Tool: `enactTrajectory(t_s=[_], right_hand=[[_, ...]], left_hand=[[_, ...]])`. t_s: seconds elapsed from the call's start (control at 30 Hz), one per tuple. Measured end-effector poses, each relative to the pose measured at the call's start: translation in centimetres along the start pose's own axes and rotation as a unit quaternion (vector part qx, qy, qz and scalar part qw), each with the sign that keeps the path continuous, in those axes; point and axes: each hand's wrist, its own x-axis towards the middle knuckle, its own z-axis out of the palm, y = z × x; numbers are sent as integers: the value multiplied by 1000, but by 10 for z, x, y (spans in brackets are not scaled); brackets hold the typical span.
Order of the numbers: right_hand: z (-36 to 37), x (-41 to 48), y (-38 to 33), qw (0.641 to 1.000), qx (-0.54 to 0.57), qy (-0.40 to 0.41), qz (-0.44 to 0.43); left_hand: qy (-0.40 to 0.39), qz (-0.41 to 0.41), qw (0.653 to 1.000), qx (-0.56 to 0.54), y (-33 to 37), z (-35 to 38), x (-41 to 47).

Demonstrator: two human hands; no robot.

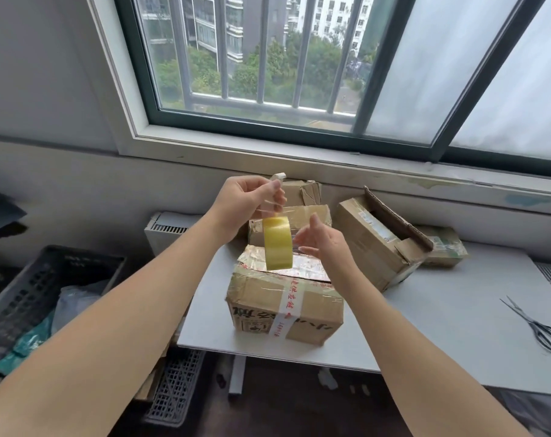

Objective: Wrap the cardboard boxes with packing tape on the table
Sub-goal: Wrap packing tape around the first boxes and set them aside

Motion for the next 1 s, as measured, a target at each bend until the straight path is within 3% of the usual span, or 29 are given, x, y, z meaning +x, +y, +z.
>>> enactTrajectory(t_s=[0.13, 0.3, 0.47, 0.57, 0.63, 0.73, 1.0], right_hand=[[-6, -5, -30, 994, -76, -61, -38], [-18, -11, -35, 991, -96, 8, -88], [-17, -3, -44, 968, -242, 19, -62], [-12, 4, -37, 921, -389, -18, 18], [-8, 3, -29, 927, -369, -33, 55], [0, 5, -35, 942, -333, -30, 38], [11, 18, -50, 905, -423, -43, -1]], left_hand=[[14, -7, 998, -56, 8, 24, 5], [64, 0, 996, -60, 11, 30, 12], [148, -19, 988, -52, -5, 28, 9], [185, -32, 976, -110, -5, 22, 6], [192, -34, 976, -102, -4, 13, 4], [223, -59, 967, -111, -13, -12, 0], [213, -142, 954, -156, -82, -41, -43]])
